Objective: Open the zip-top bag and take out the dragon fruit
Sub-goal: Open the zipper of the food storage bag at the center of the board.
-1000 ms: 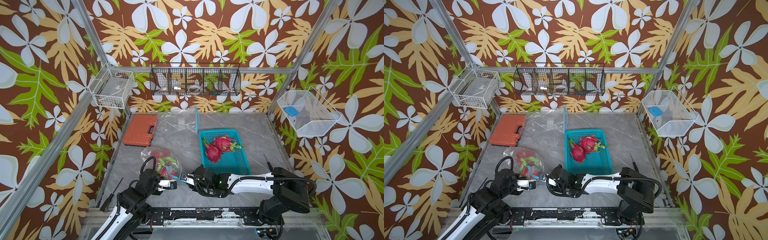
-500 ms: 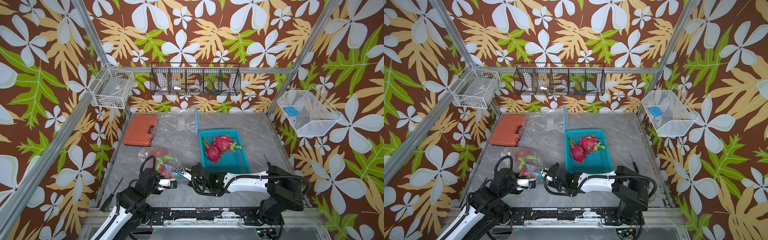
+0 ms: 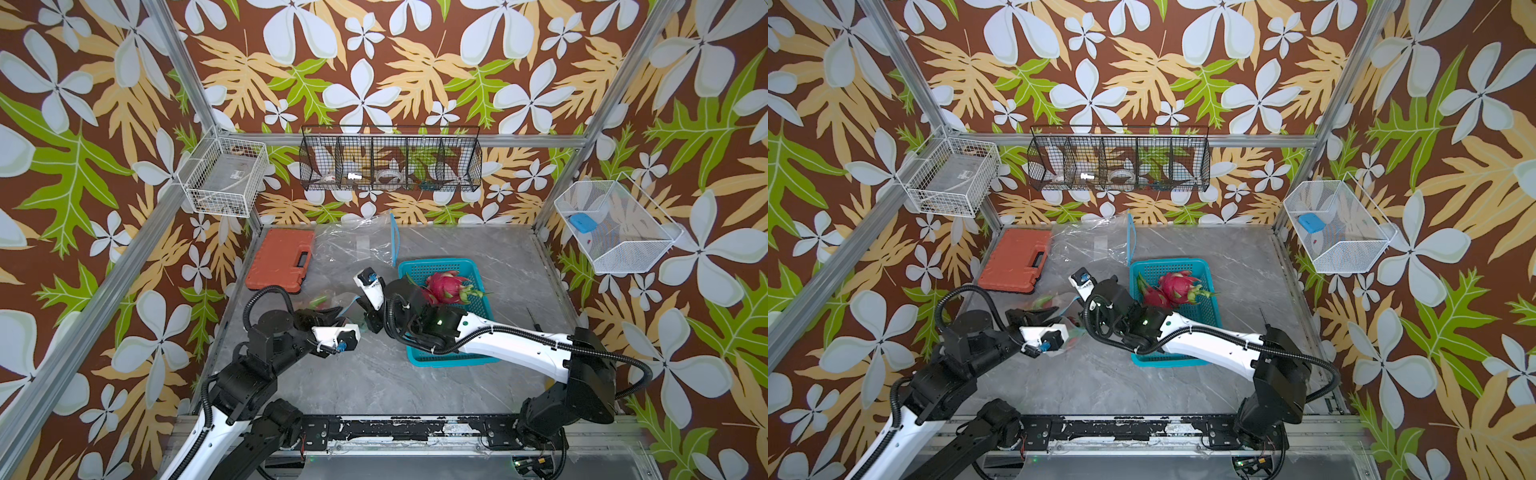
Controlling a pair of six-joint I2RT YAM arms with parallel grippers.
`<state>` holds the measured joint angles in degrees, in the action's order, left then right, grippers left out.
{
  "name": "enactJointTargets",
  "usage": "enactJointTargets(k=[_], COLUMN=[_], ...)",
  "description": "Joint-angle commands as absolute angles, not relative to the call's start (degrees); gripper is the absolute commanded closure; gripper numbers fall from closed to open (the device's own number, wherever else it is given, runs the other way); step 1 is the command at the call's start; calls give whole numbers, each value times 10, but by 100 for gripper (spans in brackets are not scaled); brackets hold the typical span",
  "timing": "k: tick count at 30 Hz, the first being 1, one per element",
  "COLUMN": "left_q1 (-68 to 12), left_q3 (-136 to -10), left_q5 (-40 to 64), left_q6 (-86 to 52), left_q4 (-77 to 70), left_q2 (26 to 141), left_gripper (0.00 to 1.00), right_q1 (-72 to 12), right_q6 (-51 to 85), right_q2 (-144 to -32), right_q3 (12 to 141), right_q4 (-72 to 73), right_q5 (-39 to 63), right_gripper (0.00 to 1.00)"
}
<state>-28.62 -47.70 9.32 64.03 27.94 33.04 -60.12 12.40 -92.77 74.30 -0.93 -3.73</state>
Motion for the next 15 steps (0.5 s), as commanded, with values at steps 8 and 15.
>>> enactJointTargets(k=[8,15], left_q1=[-286,-284], left_q3=[-598,-588], left_q5=[119,144], left_q6=[442,359], left_q4=[351,412], left_q2=[402,432], left_gripper=[53,51], right_q1=[-601,-601], right_q6=[170,196], right_q2=[-925,-937], right_q3=[825,848], right_q4=[-79,-72], right_q5=[1,-4], right_gripper=[100,100])
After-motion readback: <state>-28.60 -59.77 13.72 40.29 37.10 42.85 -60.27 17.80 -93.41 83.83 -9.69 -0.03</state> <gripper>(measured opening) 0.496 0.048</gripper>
